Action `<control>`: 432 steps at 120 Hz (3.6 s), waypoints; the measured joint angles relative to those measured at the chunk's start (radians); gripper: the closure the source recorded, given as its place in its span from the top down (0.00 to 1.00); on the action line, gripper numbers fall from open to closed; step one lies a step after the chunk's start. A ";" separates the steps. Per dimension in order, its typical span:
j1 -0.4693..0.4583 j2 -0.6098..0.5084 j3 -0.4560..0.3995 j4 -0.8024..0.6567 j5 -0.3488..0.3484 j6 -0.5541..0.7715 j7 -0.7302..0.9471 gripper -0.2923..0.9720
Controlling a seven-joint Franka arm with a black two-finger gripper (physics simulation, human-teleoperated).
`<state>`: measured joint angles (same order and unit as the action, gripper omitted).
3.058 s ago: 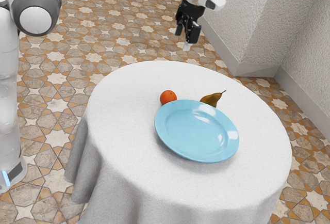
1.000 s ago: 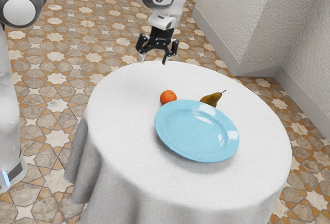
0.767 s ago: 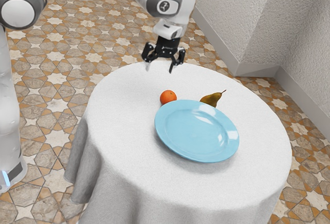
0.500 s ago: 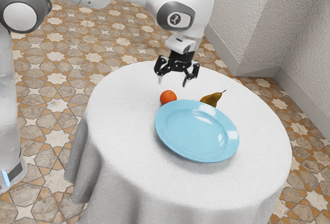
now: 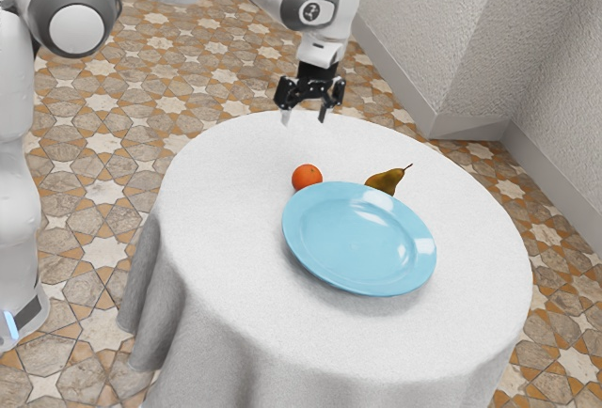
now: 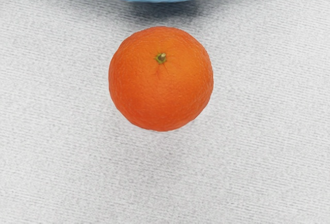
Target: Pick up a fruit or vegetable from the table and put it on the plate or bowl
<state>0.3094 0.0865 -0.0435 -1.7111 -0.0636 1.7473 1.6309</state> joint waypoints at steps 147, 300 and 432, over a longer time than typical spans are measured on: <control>-0.071 0.081 -0.055 -0.030 -0.002 0.023 -0.065 0.77; -0.075 0.152 -0.055 -0.026 0.002 0.033 -0.085 0.77; -0.075 0.169 -0.055 -0.028 0.003 0.068 -0.094 0.42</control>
<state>0.2346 0.2553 -0.0985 -1.7386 -0.0608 1.8149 1.5370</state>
